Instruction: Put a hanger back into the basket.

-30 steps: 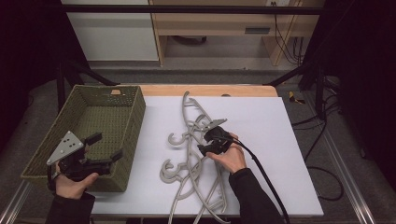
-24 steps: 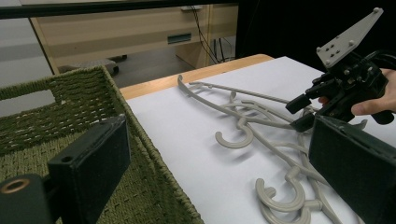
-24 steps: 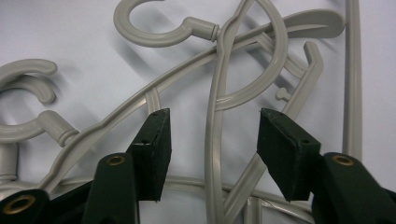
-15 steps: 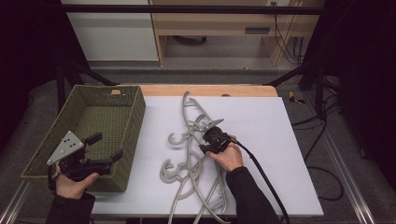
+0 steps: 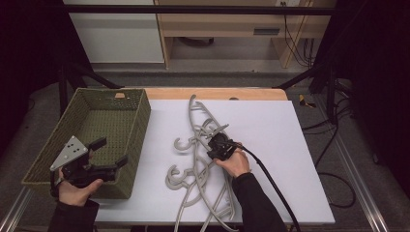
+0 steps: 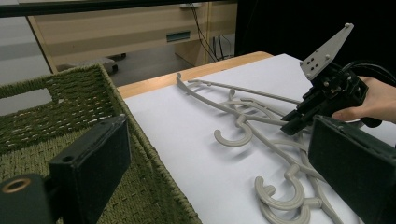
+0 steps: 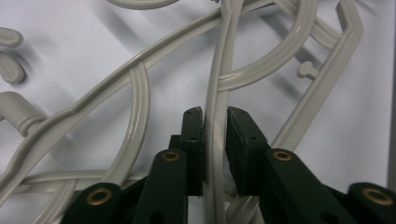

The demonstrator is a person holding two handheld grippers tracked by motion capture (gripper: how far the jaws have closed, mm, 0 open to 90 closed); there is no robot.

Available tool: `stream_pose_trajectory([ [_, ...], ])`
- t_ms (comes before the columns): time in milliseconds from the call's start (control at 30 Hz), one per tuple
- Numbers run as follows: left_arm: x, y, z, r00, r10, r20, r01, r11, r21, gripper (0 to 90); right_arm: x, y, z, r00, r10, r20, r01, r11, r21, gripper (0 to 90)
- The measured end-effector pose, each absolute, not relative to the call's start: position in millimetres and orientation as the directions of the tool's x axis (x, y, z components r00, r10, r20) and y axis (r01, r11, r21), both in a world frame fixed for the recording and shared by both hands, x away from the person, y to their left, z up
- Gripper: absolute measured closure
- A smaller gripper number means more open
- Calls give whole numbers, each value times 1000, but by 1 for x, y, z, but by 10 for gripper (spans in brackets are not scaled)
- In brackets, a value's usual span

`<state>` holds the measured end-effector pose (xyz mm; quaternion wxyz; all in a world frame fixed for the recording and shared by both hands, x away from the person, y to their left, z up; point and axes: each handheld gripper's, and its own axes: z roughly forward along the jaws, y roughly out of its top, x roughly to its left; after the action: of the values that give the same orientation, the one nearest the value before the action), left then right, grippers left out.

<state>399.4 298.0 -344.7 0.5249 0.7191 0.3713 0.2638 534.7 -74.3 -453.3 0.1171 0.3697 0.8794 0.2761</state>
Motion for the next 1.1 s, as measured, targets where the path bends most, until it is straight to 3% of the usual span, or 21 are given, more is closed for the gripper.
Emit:
stream_pose_trajectory([
  [500,400,296,-346,589,808,-5,259,-182,949,55,534,-80,-444,-676,736,3,590,540,600,818],
  [900,399,294,-345,592,806,0,254,-187,949,55,525,-105,-405,-693,721,9,530,501,684,818],
  [1100,398,292,-345,603,798,10,248,-200,948,56,511,-123,-381,-749,663,20,473,512,717,818],
])
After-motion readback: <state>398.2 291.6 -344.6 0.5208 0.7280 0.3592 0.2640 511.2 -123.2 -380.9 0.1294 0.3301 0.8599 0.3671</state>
